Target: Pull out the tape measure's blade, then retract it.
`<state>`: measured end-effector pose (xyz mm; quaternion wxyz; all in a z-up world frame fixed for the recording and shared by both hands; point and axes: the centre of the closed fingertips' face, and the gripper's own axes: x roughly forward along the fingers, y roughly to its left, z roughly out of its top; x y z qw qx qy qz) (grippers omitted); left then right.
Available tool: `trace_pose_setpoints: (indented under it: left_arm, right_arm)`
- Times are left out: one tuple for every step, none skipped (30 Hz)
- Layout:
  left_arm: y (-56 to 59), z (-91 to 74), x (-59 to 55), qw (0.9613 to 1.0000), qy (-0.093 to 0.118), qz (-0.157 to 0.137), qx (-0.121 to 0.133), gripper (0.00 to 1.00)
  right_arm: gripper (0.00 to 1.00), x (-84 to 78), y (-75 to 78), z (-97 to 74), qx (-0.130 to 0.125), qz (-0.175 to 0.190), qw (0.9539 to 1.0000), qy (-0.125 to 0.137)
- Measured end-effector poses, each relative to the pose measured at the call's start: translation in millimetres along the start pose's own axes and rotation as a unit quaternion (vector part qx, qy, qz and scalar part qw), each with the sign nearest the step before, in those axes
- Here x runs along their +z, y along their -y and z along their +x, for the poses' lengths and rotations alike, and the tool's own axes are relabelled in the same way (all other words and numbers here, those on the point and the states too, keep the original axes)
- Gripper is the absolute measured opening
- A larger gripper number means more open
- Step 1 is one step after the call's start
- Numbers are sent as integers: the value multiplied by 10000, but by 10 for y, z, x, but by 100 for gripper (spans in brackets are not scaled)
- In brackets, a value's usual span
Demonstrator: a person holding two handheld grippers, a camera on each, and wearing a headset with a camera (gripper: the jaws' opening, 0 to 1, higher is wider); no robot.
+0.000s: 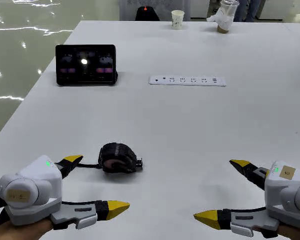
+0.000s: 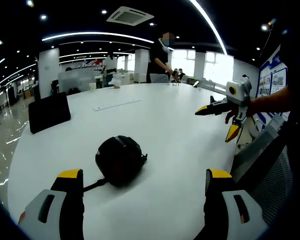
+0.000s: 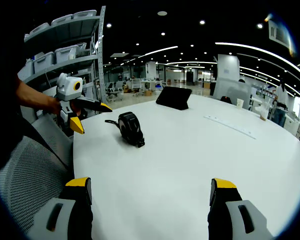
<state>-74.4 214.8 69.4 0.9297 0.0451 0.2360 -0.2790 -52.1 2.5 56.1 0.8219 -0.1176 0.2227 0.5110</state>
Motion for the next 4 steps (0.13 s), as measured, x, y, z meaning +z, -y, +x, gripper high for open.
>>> trace_pose_setpoints:
  left_arm:
    - [-1,-1,1,10000,-4,-5,2,99]
    - [0,-2,2,10000,-3,-9,1,99]
    - [1,-2,2,10000,-3,-9,3,99]
    - [2,-3,1,10000,-5,-17,3,99]
  right_arm:
    - [99,4,6,-3,-8,-7,10000,1]
    - [99,7,10,-5,-11,-7,10000,2]
    - [99,12,12,-7,-12,-5,10000,9]
    - [99,20,14,-9,-17,-5,10000,19]
